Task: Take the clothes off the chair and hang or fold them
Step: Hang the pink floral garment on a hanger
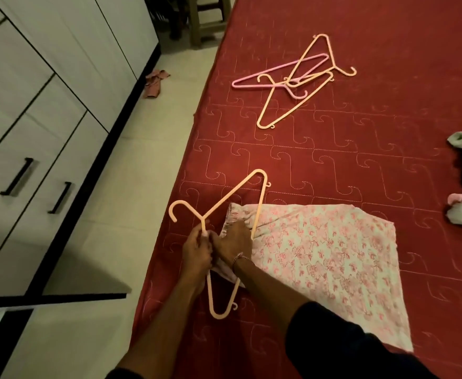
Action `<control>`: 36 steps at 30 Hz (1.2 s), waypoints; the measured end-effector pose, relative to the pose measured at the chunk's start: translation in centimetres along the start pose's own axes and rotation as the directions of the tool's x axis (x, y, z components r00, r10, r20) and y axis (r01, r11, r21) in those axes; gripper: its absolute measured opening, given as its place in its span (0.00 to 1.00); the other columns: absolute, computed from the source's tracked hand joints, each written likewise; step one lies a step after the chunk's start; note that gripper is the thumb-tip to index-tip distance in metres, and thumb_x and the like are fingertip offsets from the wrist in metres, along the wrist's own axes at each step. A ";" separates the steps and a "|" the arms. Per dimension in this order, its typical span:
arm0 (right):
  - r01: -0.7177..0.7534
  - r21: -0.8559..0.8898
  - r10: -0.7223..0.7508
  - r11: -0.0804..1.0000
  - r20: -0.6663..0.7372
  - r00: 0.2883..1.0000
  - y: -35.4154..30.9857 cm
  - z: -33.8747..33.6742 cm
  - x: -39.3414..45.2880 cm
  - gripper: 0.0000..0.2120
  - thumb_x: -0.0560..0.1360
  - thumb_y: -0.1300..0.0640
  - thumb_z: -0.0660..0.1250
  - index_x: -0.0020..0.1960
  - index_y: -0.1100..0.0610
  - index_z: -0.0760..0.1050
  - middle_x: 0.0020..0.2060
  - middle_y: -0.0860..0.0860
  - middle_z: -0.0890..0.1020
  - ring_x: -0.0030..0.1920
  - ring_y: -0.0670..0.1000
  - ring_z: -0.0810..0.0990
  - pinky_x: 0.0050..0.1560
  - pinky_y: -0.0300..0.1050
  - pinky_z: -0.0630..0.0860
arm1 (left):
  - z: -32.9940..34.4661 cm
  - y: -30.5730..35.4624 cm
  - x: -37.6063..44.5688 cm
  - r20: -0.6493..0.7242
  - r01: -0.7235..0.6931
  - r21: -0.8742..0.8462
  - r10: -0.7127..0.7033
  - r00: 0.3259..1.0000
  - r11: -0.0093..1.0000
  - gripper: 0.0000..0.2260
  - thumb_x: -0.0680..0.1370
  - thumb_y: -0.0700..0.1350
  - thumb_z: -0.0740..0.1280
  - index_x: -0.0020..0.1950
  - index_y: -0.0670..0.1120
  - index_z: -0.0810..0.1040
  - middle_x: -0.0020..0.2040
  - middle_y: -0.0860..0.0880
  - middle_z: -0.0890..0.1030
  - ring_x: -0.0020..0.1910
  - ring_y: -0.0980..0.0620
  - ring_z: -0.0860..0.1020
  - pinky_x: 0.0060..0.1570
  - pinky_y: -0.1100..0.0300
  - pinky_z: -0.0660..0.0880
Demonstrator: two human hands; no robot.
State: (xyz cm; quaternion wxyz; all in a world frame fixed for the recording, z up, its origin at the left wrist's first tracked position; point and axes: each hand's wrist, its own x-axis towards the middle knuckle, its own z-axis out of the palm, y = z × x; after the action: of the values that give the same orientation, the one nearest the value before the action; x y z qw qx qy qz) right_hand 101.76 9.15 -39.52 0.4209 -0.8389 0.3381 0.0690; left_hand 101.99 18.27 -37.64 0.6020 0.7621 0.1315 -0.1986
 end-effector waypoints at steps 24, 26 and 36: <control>-0.152 0.540 0.269 0.828 -0.145 0.952 3.7 -9.9 -4.6 0.10 0.82 0.57 0.54 0.56 0.62 0.69 0.42 0.52 0.74 0.39 0.50 0.70 0.41 0.49 0.68 | 4.1 1.7 -1.1 -0.016 -0.122 0.017 0.122 0.992 0.992 0.06 0.82 0.42 0.66 0.56 0.48 0.81 0.39 0.48 0.80 0.31 0.54 0.75 0.32 0.56 0.77; -0.114 0.527 0.258 0.842 -0.208 0.944 5.4 -11.7 -4.8 0.14 0.83 0.53 0.55 0.60 0.63 0.70 0.43 0.53 0.76 0.40 0.50 0.72 0.40 0.49 0.67 | 5.4 2.0 -1.7 -0.005 -0.134 0.002 0.134 0.991 0.991 0.05 0.82 0.42 0.64 0.55 0.48 0.80 0.37 0.48 0.78 0.32 0.54 0.74 0.31 0.57 0.76; 0.003 0.255 0.112 0.967 -0.435 0.894 16.5 -20.6 -4.5 0.13 0.82 0.40 0.57 0.47 0.49 0.66 0.29 0.52 0.78 0.28 0.55 0.77 0.29 0.56 0.74 | 12.7 2.7 -5.5 0.014 -0.173 0.048 0.172 0.985 0.984 0.04 0.84 0.42 0.60 0.56 0.46 0.73 0.35 0.48 0.76 0.31 0.53 0.72 0.30 0.59 0.70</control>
State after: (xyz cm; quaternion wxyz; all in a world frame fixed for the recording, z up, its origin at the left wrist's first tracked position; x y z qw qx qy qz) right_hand 84.53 -11.00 -35.51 0.4318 -0.7630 0.4550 -0.1559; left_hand 96.52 5.46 -35.26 0.5987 0.7842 0.0573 -0.1527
